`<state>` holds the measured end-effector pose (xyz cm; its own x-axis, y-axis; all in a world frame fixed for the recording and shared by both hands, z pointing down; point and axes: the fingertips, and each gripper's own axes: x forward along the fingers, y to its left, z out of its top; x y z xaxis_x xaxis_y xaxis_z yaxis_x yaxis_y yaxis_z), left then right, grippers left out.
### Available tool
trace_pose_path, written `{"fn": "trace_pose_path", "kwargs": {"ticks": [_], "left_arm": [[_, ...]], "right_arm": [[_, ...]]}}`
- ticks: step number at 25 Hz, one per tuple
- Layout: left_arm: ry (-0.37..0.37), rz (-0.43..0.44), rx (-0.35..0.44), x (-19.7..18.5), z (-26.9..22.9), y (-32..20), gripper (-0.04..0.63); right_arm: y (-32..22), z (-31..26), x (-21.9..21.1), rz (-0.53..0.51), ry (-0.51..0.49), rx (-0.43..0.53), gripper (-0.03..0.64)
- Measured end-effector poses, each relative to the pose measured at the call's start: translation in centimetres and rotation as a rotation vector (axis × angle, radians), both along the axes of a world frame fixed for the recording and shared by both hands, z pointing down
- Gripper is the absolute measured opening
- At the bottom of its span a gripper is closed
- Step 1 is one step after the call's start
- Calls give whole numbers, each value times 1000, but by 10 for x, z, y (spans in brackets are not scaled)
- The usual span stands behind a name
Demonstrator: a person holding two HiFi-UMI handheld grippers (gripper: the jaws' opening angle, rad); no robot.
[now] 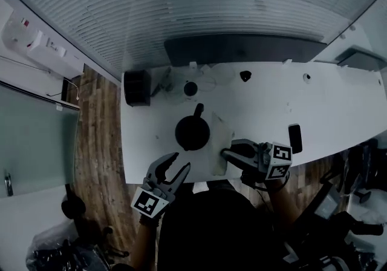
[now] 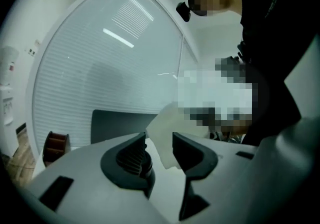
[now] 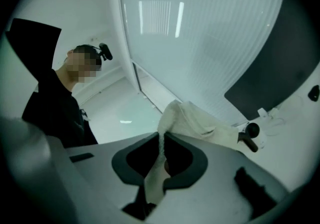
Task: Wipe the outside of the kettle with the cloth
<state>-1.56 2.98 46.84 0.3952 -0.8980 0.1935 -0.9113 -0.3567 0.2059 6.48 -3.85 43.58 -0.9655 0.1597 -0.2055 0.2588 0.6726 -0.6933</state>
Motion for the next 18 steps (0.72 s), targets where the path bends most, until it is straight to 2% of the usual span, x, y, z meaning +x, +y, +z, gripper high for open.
{"fn": "trace_pose_path", "kwargs": {"ticks": [1,4,5,7,11,18], "left_arm": [[-28,47,19,0,-5,0,157],[-252,215,92,13,-14,0,185],[-297,266,115,19,-18,2,196],[-324,345,156,28,-23,10,220],[-373,442,223,35,-25,29,254],[-530,512,278,34,-27,42,262]], "right_arm": [[13,-5,0,-22,1,25,31],[42,-18,-8,-62,5,43,31],[52,-22,-12,-72,3,31,31],[70,-28,-21,-99,-2,5,31],[101,-36,-36,-152,3,-47,31],[124,-39,-54,-254,20,-132,31]]}}
